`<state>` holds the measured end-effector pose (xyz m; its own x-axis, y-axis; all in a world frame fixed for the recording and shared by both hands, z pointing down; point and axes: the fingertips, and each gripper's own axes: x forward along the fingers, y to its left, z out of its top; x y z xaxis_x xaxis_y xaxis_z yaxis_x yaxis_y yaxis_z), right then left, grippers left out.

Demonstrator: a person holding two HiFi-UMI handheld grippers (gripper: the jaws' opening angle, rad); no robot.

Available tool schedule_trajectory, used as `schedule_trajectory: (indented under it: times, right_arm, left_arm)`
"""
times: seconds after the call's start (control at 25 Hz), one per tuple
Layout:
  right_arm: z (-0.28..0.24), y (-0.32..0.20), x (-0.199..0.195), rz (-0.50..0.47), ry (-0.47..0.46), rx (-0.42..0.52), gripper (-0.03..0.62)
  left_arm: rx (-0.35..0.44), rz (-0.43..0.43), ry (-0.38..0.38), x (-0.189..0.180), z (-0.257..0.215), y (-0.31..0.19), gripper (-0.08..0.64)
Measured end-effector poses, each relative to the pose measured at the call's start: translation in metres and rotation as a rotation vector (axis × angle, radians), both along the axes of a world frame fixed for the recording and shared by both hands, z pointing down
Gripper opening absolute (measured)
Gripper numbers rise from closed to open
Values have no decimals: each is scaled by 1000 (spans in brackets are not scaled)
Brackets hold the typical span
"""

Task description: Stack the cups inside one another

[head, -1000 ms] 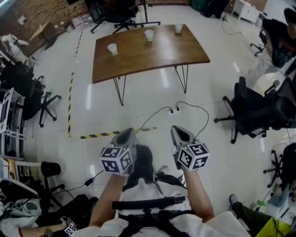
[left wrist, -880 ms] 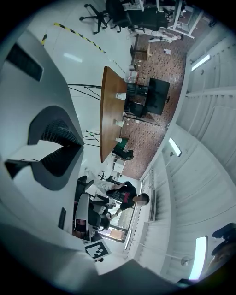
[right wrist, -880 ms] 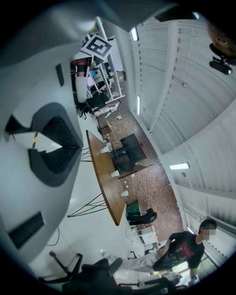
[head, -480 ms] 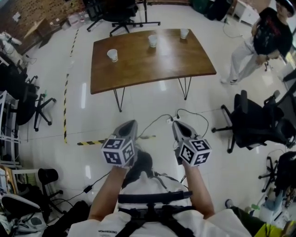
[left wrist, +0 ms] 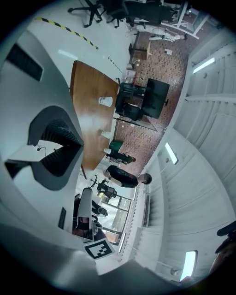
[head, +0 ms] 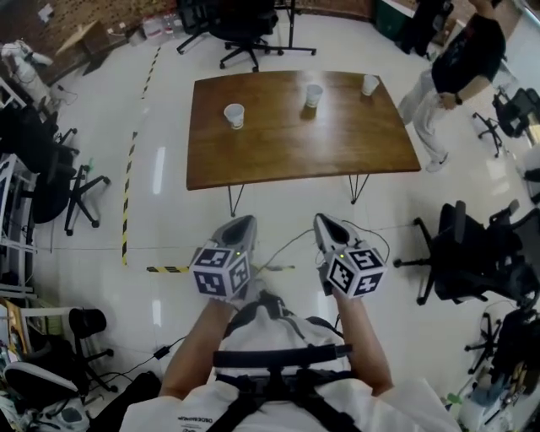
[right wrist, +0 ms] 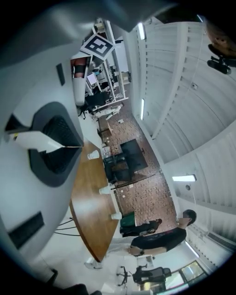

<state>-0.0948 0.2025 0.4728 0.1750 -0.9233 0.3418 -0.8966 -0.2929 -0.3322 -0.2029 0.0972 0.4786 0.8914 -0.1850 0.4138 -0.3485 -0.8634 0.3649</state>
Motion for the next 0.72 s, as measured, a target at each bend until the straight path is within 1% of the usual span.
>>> schedule_trajectory:
  times: [0.32, 0.6, 0.72]
  right_arm:
    - [-5, -62, 4, -29, 28, 10, 29]
    - [5, -100, 18, -74, 29, -4, 31]
    - [10, -124, 27, -111, 23, -5, 56]
  left_arm:
    - [9, 4, 12, 7, 1, -54, -2]
    - [-2, -30, 16, 18, 8, -80, -2]
    - [-6, -66, 8, 22, 13, -93, -2]
